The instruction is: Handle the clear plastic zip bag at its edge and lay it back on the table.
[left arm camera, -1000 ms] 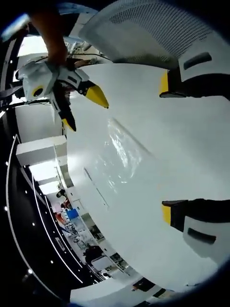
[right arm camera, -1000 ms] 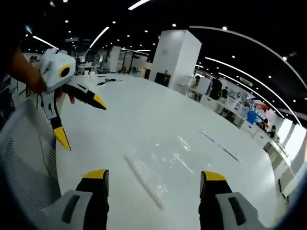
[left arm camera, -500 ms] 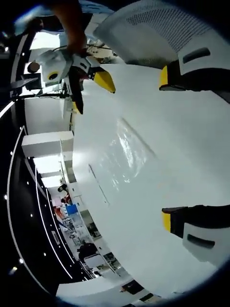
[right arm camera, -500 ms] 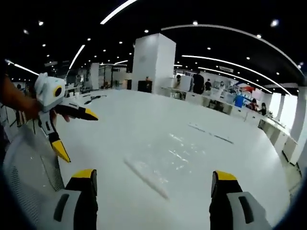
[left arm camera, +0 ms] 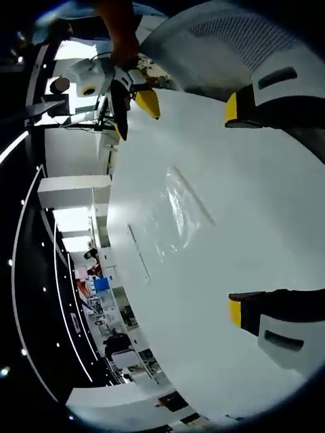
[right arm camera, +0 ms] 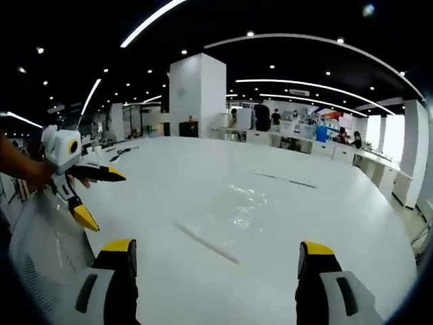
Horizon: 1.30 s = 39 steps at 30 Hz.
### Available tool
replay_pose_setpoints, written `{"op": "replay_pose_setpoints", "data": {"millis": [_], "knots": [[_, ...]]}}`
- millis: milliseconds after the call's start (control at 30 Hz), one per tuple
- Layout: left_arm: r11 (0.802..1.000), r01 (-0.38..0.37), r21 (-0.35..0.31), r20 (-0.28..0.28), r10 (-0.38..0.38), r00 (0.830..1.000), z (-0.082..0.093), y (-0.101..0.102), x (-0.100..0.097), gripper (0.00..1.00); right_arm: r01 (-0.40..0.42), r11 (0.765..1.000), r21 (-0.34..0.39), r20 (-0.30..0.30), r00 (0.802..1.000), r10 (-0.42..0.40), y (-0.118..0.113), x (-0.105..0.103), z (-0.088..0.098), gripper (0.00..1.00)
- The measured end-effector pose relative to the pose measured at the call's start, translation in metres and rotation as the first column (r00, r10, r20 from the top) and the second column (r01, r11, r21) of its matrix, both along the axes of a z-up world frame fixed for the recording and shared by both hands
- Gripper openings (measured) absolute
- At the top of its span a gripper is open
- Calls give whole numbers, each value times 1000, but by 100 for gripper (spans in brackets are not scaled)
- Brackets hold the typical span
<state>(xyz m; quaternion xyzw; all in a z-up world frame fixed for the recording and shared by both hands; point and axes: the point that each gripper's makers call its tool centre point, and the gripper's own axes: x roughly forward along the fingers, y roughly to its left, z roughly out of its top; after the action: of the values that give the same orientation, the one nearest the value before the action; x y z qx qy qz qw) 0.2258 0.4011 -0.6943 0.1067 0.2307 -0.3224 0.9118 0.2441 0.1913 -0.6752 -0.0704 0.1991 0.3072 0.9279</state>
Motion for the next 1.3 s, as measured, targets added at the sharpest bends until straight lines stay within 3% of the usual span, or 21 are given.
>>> {"op": "replay_pose_setpoints", "data": {"millis": [600,1033,1233,1300], "knots": [[999,-39,-13,25,40,999,0,2,-6,99,24,999,38,26,999,-25,-6,-7,10,100],[1000,-29,3,35,29,999,-3,-3,-18,99,8,1000,21,32,999,-9,-2,-16,2,100],[1000,-21,13,75,20,997,-1,-2,-15,99,8,999,31,21,1000,-8,1,-16,1,100],[999,-36,1,64,36,997,-2,0,-14,99,4,999,32,24,1000,-5,2,-16,1,100]]}}
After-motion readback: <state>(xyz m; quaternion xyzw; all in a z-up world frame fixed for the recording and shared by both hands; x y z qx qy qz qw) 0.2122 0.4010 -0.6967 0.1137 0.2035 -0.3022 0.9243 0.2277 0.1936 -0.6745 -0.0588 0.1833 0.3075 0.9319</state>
